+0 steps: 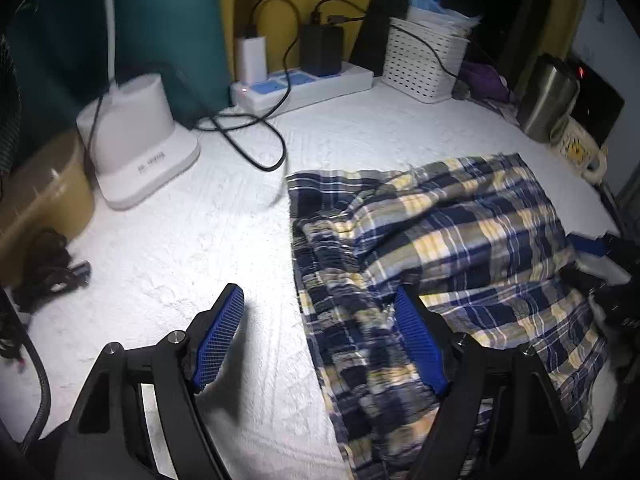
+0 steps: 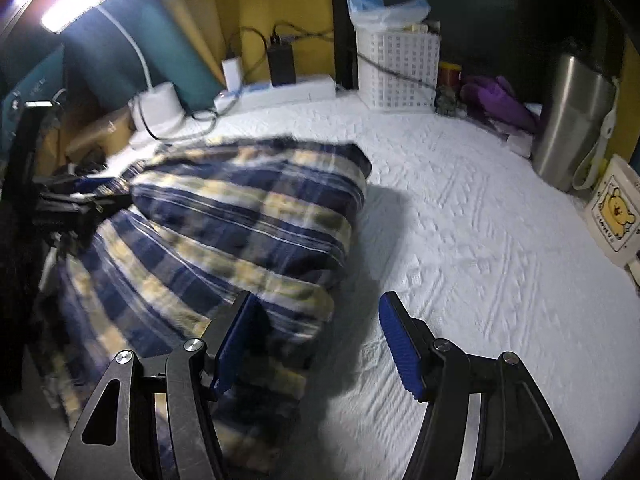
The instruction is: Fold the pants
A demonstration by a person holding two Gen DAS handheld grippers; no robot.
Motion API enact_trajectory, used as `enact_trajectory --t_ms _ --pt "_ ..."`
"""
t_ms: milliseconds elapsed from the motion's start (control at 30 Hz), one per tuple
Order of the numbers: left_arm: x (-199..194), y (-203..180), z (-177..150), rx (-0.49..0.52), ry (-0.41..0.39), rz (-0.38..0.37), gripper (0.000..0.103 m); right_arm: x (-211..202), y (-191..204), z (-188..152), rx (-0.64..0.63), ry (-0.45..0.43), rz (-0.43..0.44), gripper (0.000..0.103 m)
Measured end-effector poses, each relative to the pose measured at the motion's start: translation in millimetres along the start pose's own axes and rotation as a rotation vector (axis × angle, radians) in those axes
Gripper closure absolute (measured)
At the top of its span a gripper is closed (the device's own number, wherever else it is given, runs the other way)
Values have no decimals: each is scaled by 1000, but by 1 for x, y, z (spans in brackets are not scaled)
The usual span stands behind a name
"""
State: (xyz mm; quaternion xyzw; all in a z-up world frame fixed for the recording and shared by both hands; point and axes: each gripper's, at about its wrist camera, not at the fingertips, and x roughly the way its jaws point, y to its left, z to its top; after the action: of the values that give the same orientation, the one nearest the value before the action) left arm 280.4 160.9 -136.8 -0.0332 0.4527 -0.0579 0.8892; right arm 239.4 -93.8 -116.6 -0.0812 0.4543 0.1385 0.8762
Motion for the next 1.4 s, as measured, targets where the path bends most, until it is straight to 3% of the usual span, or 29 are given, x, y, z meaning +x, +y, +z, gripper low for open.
enact_trajectory --t_ms 200,500,967,1400 --pt "-5 0 8 -20 -16 3 25 4 -1 4 -10 -8 -25 35" --pt "-17 -15 20 -5 -55 -60 25 -11 -9 13 10 -55 -40 34" --pt "-7 -23 20 26 -16 -93 25 -17 -19 23 18 -80 -55 34" --pt "15 -19 22 28 50 -162 25 7 -24 27 37 -38 -31 34"
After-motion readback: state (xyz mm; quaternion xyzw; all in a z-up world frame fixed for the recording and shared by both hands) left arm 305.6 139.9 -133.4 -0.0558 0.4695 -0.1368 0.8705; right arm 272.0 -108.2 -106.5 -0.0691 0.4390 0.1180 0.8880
